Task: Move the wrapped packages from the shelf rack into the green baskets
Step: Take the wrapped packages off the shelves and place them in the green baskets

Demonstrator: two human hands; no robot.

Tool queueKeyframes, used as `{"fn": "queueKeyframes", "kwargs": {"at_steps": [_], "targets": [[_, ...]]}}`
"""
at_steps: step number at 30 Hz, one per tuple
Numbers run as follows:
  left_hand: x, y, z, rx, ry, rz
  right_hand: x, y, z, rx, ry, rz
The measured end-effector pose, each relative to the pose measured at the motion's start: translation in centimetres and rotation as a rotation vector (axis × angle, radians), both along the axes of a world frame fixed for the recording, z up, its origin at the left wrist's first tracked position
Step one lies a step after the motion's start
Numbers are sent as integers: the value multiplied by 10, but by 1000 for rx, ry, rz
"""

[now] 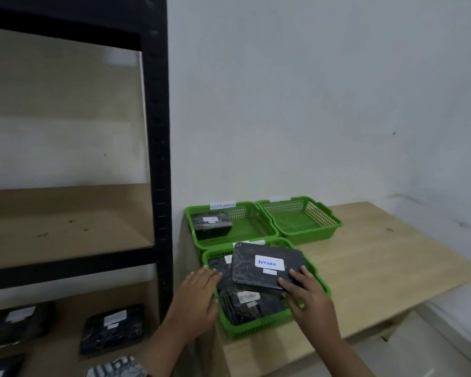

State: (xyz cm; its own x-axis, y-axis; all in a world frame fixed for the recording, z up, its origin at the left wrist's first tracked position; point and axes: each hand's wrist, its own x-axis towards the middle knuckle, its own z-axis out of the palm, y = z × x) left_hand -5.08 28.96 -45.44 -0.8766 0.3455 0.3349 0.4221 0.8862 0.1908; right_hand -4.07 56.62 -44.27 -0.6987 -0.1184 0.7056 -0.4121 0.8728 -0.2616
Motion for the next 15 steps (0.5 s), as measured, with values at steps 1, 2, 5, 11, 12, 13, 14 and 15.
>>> {"fn": "queueKeyframes", "kwargs": {"at_steps": [1, 2, 5, 11, 12, 13, 14, 15], "targets": [[-6, 7, -2, 14, -1, 20, -8, 7, -1, 5, -7, 1], [-12, 14, -3, 17, 4, 41, -17, 12, -3, 10, -18, 2], [-34, 26, -7, 20, -11, 98, -43, 25, -10, 18, -53, 7], [-90, 28, -18, 80, -92, 183, -109, 20, -20, 16, -101, 49], [-100, 26, -21, 84, -97, 194, -123, 15, -22, 9, -110, 54], [-111, 24, -24, 79, -105, 210, -136, 9, -23, 8, -123, 60], [-121, 22, -27, 76, -117, 228, -150, 3, -25, 14, -139, 69], [-132, 19, -30, 80, -130, 247, -163, -4, -27, 23, -157, 82]]}}
